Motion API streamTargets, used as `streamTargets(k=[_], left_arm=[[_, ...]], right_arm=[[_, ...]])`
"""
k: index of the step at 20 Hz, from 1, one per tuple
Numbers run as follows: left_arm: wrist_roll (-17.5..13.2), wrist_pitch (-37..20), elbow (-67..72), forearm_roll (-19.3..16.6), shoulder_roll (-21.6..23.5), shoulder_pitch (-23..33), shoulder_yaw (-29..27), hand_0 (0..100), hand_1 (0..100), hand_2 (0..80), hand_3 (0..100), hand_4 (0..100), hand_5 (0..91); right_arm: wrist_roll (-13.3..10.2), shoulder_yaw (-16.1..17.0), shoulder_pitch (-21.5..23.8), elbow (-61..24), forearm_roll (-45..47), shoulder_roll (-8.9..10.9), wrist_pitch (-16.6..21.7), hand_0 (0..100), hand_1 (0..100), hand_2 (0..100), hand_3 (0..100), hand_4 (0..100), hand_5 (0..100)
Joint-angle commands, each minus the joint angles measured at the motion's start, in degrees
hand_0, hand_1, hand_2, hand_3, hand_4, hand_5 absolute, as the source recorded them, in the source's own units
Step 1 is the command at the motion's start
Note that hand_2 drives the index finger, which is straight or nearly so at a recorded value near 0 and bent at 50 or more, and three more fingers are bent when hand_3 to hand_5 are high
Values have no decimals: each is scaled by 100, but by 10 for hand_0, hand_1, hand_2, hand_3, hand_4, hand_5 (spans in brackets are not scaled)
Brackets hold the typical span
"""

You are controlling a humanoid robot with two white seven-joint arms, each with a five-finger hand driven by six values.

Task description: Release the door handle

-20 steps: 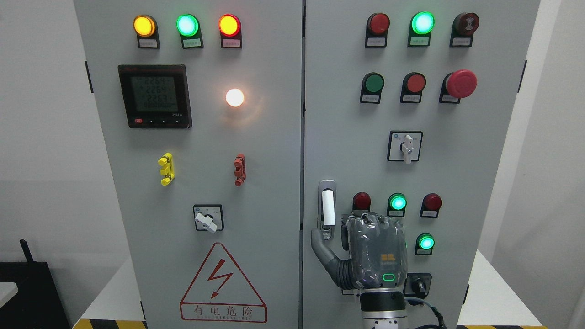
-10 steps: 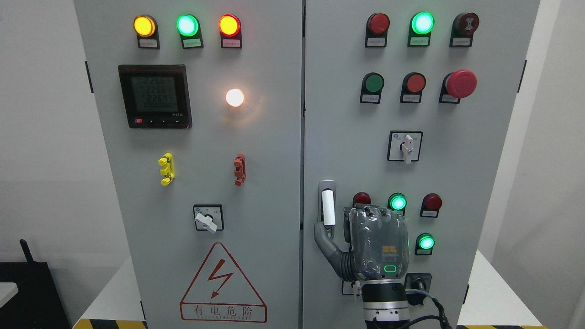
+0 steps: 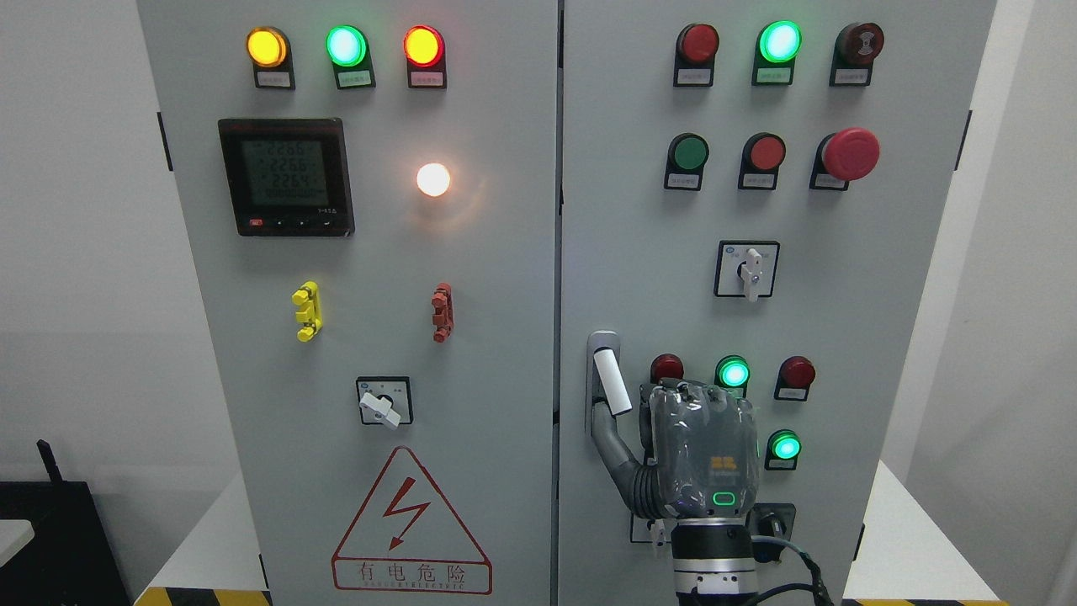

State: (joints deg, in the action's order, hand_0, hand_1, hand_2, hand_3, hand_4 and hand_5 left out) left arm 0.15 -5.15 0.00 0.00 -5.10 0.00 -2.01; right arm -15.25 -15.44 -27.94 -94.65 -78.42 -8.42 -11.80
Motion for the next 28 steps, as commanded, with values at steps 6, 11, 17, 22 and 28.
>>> streamTargets(k=[6, 11, 17, 22, 28], left_arm=[[3, -3, 132, -167, 0, -88, -1, 120, 389, 0, 0, 0, 0], [3, -3, 132, -167, 0, -88, -1, 120, 389, 0, 0, 0, 0], [3, -3, 141, -167, 0, -88, -1, 120, 389, 0, 0, 0, 0], [3, -3, 132, -167, 0, -88, -1, 120, 389, 0, 0, 0, 0], [3, -3, 141, -158, 0, -88, -1, 120, 389, 0, 0, 0, 0]], right_arm=[[-13, 111, 43, -79, 3, -10, 11, 501, 473, 1000, 1000, 1000, 979], [-22, 190, 43, -97, 11, -10, 20, 506, 464, 1000, 1000, 1000, 979], [-22, 199, 34, -167, 11, -10, 20, 511, 460, 1000, 1000, 1000, 979], [-22, 234, 8, -168, 11, -10, 20, 511, 456, 1000, 1000, 1000, 979], [-22, 243, -10, -168, 20, -10, 20, 510, 449, 1000, 1000, 1000, 980]])
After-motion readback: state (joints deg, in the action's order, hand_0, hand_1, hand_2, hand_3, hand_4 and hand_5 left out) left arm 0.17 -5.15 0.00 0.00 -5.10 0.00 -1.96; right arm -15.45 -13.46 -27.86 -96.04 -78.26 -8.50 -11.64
